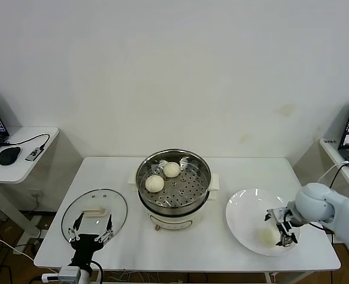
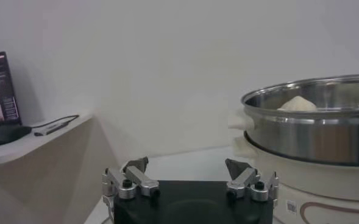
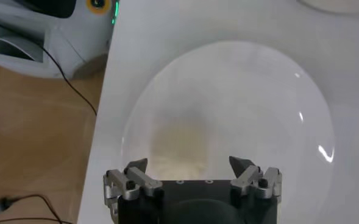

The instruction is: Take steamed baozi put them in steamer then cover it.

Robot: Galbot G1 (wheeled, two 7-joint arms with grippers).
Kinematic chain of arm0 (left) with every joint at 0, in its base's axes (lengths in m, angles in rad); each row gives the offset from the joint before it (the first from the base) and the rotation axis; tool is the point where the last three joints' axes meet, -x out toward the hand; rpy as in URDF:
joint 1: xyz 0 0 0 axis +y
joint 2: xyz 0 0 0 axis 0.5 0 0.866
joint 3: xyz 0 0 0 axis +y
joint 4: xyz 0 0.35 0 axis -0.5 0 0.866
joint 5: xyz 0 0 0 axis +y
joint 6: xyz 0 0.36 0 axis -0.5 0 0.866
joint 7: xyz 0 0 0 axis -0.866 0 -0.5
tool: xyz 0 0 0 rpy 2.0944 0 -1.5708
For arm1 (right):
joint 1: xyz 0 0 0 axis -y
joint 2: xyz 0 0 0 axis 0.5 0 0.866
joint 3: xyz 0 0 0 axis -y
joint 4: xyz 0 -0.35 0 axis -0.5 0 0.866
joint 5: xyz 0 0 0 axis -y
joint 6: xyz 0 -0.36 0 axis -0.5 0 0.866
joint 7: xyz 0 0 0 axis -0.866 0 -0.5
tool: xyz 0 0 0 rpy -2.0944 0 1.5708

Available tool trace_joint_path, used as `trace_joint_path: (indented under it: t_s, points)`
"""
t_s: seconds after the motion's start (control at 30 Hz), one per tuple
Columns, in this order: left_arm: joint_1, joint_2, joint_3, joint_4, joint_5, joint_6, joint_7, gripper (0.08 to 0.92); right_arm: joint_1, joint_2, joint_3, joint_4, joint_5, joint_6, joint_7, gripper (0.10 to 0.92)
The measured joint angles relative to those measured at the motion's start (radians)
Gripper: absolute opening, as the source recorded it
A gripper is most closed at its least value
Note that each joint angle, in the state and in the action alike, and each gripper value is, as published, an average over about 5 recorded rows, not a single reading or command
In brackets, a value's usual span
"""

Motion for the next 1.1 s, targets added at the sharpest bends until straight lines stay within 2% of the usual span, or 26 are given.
trace_joint_path:
  t_s: [0.17,0.4,0.67,1.1]
  points:
    - [-0.002,0.0,0.0,0.004,0.0,0.0,0.0,0.823,-0.038,0.022,0.028,-0.027,-0.006,-0.003,0.008,0.811]
    - [-0.004,0.0,0.0,0.006,0.0,0.0,0.0,0.823,-0.074,0.04,0.052,-0.051,-0.008,-0.014,0.01,0.739]
    - [-0.004,0.001,-0.001,0.006,-0.001,0.0,-0.001,0.823,-0.074,0.05,0.061,-0.066,0.003,-0.023,0.009,0.6]
    - [-0.004,0.003,0.001,-0.002,-0.001,0.0,-0.001,0.823,0.039,0.047,0.027,-0.077,0.062,-0.026,-0.013,0.577]
